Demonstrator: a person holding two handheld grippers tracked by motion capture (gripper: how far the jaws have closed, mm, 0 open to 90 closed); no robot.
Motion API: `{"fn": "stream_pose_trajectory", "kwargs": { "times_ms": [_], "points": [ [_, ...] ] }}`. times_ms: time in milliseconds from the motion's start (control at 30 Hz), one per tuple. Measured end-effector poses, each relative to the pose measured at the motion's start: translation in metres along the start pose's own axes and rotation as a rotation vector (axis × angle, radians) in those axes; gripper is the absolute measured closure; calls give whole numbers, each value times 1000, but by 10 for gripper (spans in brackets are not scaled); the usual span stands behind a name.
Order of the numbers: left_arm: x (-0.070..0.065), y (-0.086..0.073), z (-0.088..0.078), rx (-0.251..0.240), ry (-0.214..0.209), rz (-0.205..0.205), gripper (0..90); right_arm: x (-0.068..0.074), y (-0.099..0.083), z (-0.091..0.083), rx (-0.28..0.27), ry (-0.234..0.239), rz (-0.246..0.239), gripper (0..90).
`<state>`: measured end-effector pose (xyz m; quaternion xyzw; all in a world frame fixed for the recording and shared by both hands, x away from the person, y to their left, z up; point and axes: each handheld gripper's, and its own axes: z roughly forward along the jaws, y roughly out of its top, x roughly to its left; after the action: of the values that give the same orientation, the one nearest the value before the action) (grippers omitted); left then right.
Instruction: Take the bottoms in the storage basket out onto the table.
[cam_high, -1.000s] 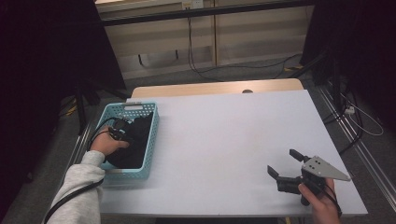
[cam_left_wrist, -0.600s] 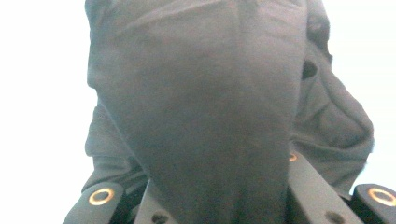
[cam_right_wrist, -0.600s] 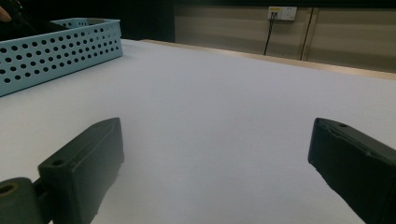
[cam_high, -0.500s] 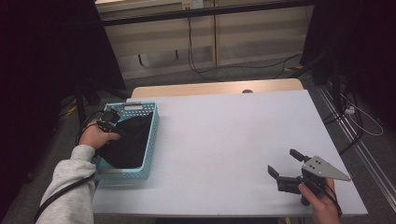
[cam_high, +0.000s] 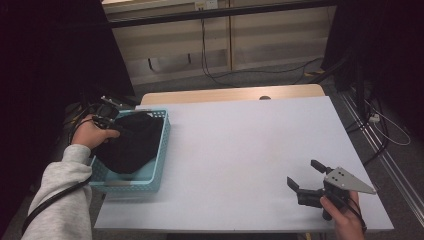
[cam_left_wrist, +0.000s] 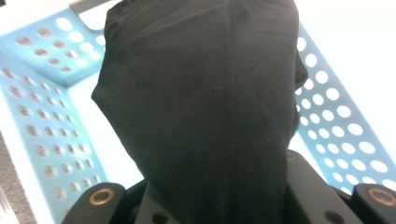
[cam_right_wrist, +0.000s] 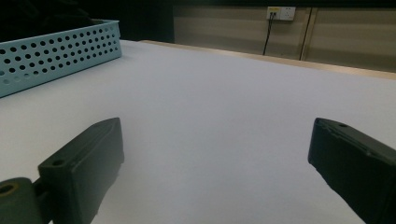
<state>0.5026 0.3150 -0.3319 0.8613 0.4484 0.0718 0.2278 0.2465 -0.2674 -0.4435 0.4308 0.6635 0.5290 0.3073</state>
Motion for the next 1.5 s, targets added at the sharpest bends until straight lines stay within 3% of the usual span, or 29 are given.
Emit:
{"fn": "stream_pose_trajectory", "kwargs": {
  "times_ms": [733, 1033, 1267, 1500],
  "points": [
    [-10, 32, -70, -74, 32, 30, 763, 0, 0, 0, 1, -2, 0, 21],
    [-21, 44, -77, -113, 16, 58, 764, 1, 0, 1, 4, -1, 5, 21],
    [-36, 57, -89, -179, 14, 85, 764, 2, 0, 0, 1, 3, 4, 21],
    [-47, 66, -87, -214, -7, 98, 764, 2, 0, 0, 2, 5, 4, 22]
  ]
}}
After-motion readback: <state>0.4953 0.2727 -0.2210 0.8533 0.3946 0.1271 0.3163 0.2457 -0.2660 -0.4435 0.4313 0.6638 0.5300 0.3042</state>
